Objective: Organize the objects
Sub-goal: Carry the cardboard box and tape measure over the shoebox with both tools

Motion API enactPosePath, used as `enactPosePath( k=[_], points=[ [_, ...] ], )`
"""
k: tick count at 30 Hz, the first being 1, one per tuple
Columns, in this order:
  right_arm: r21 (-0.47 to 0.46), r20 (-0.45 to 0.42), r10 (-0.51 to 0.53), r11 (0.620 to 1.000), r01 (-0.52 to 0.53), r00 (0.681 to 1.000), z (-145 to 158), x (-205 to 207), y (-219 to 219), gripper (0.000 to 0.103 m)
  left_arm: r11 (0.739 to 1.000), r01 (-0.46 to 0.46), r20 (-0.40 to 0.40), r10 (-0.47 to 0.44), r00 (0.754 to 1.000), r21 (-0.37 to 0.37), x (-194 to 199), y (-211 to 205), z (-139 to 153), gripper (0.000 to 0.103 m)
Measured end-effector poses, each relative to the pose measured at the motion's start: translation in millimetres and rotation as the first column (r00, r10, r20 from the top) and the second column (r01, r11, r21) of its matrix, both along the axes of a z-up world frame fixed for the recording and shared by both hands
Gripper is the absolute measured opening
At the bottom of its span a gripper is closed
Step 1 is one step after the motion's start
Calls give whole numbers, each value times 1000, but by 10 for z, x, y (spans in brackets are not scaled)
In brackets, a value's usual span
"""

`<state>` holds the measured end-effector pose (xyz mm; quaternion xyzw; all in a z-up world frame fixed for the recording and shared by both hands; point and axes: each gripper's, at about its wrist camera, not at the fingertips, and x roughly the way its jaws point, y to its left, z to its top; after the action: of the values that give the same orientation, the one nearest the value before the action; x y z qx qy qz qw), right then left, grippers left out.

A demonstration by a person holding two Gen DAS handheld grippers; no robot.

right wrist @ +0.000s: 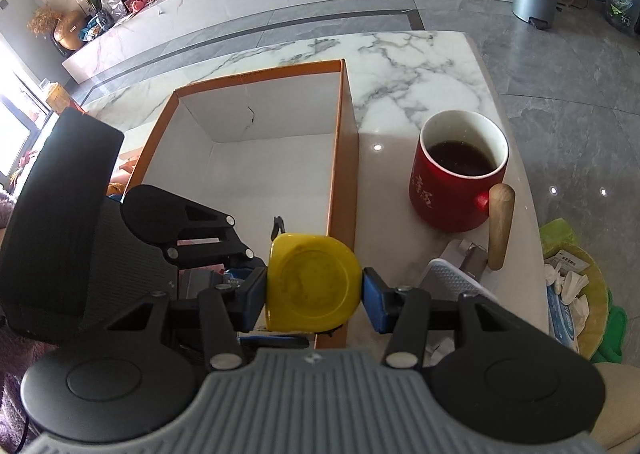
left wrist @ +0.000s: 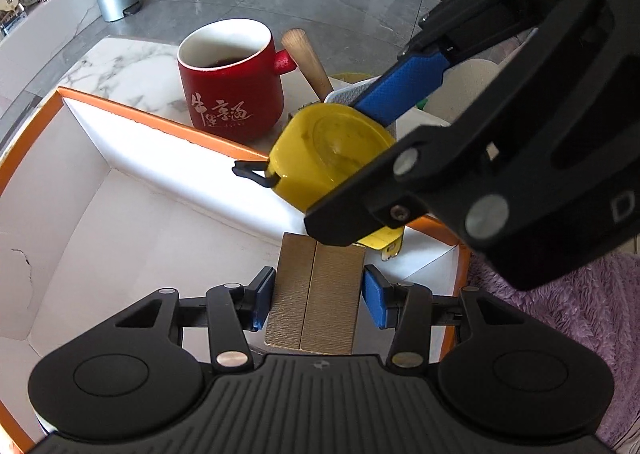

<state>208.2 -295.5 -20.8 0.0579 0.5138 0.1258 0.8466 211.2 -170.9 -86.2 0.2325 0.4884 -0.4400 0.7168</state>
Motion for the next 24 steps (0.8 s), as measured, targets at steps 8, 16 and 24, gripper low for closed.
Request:
enactPosePath(
  k=[8, 16, 24],
  points=[
    [0, -2, -2, 1000, 2, 1000, -20, 6, 6, 53, 1000, 6, -108, -6, 994, -3, 128, 24, -45, 55],
    [2, 11, -24, 1000, 24, 1000, 1, 23, -51, 53, 997, -36, -85, 30, 996, -75, 169, 5, -38, 52],
    [2, 6, -24, 1000, 24, 1000, -8, 38, -47, 53, 994, -4, -158, -13, 987, -105, 296, -23, -114, 34]
  ],
)
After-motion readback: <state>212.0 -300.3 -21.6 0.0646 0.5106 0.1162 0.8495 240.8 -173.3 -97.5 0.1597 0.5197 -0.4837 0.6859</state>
